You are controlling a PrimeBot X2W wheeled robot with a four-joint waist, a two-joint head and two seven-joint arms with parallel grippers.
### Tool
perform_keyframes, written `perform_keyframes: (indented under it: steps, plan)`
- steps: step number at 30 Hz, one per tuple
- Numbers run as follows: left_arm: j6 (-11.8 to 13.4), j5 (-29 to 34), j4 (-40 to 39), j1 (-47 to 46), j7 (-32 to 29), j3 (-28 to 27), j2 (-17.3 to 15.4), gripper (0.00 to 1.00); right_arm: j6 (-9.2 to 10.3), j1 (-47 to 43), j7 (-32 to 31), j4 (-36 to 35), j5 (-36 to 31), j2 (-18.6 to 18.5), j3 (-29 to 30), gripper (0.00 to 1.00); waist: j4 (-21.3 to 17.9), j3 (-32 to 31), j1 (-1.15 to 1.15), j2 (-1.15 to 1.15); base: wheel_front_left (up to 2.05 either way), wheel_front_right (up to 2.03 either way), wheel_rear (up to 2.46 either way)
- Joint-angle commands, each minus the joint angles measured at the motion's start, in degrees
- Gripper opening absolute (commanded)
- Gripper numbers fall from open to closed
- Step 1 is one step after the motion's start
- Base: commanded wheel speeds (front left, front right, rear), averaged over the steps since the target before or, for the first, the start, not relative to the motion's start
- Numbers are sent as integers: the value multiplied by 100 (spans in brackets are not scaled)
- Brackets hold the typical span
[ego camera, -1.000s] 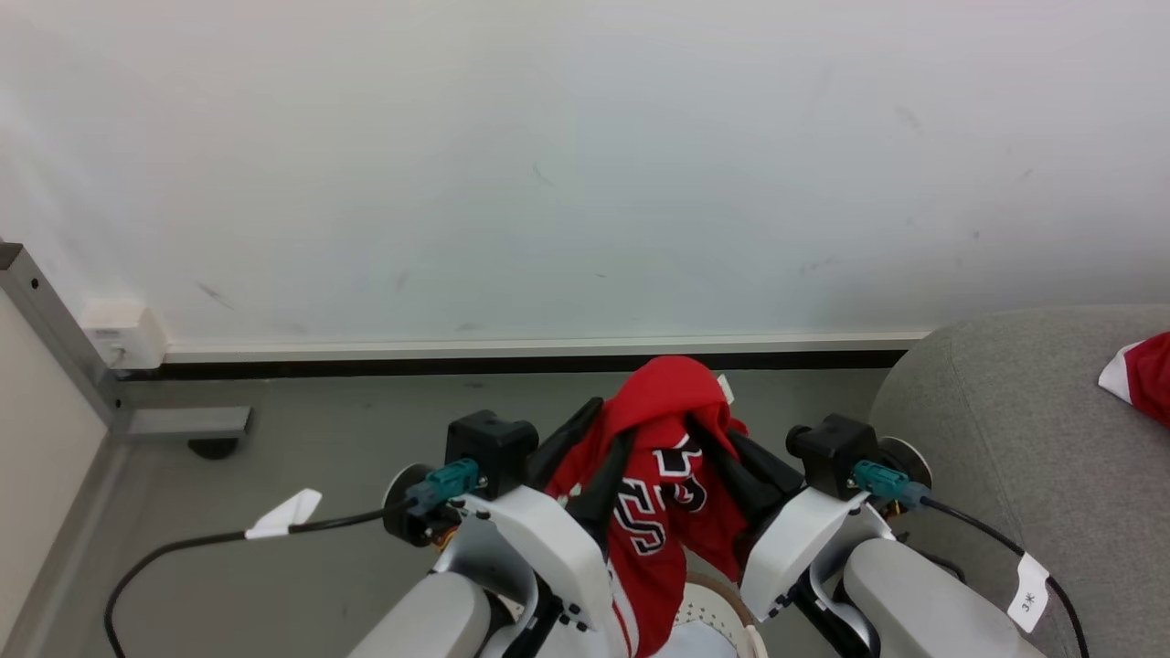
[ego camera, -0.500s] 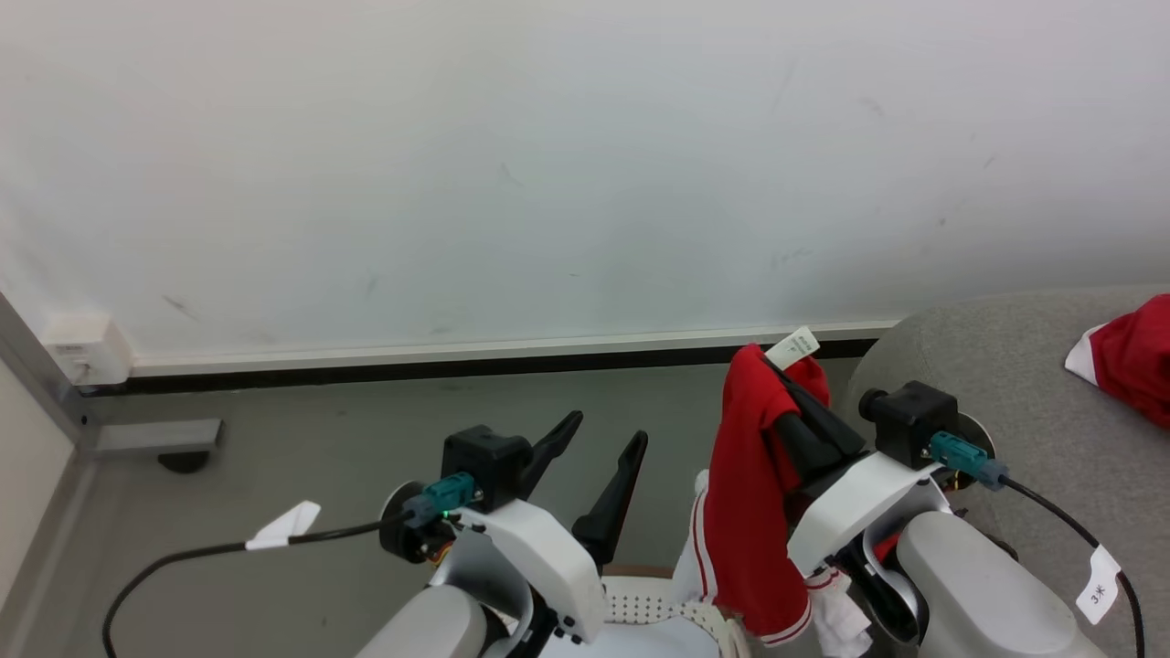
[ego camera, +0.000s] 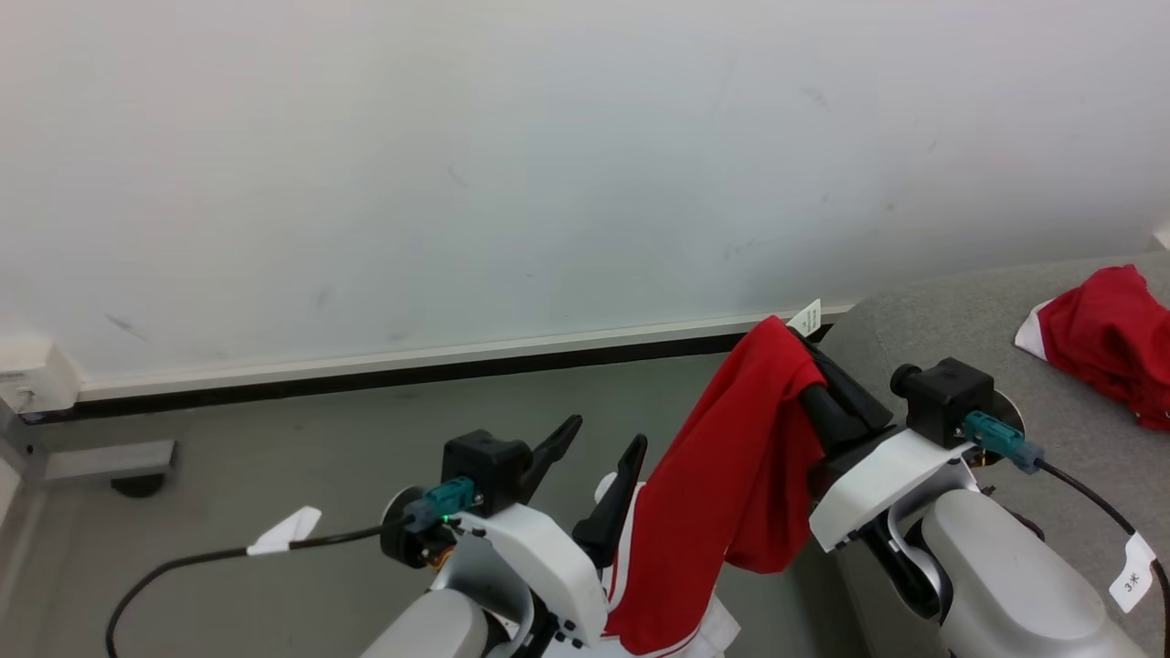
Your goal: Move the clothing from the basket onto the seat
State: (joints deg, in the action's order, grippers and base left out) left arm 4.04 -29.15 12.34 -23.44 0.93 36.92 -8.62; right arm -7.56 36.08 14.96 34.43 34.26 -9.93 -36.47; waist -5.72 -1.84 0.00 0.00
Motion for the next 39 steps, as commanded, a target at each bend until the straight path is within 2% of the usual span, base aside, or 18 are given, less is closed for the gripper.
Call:
perform_keyframes:
  steps: [1, 14, 23, 26, 30, 39]
  plan:
    - [1, -12, 6, 47, 6, -7, -35, 100, 15, 60, 20, -55, -75, -49, 59, 0, -73, 2, 0, 0, 0, 0, 0]
    - [36, -55, 26, -5, 83, 28, -11, 100, 15, 222, 19, -448, -171, -237, 154, 0, -799, 26, 0, 0, 0, 0, 0]
    - [-19, 34, -80, -181, 106, 166, 72, 100, 15, 658, 20, -481, -254, -589, 752, 0, -1340, 263, 0, 0, 0, 0, 0]
    - [-43, 89, -154, -321, 49, 237, 99, 100, 15, 981, 20, -372, -197, -734, 1111, 0, -1402, 501, 0, 0, 0, 0, 0]
    - [-101, 250, -332, -664, -93, 340, 90, 100, 15, 1631, 18, -109, -266, -987, 1846, 0, -1318, 1125, 0, 0, 0, 0, 0]
    - [-397, 586, -768, -1730, -442, 508, 53, 100, 14, 3535, -47, 787, -975, -1740, 4073, 0, -766, 2806, 0, 0, 0, 0, 0]
